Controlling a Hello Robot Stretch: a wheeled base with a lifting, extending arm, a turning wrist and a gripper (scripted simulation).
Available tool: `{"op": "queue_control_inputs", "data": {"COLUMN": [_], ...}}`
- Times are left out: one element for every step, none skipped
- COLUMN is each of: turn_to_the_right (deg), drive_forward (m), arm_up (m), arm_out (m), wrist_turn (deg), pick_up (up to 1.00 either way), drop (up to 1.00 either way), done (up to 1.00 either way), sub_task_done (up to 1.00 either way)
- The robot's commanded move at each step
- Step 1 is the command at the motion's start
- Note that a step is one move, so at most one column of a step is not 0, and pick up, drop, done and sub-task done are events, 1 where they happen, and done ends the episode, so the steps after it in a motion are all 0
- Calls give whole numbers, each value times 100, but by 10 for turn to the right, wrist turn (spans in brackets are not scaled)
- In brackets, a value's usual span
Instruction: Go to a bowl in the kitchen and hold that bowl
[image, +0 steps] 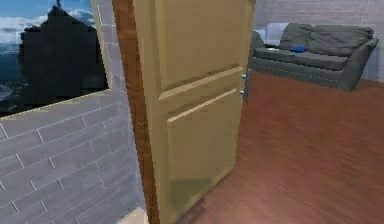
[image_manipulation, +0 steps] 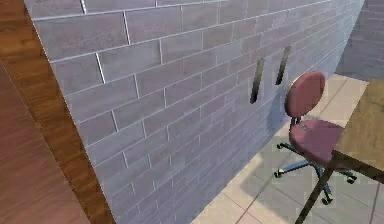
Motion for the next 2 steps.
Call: {"op": "queue_control_inputs", "data": {"turn_to_the_right": [150,0], "drive_forward": [0,30], "arm_up": [0,0], "arm_out": [0,0], "wrist_turn": [0,0], "pick_up": [0,0], "drop": [0,0], "done": [0,0], "sub_task_done": [0,0]}}
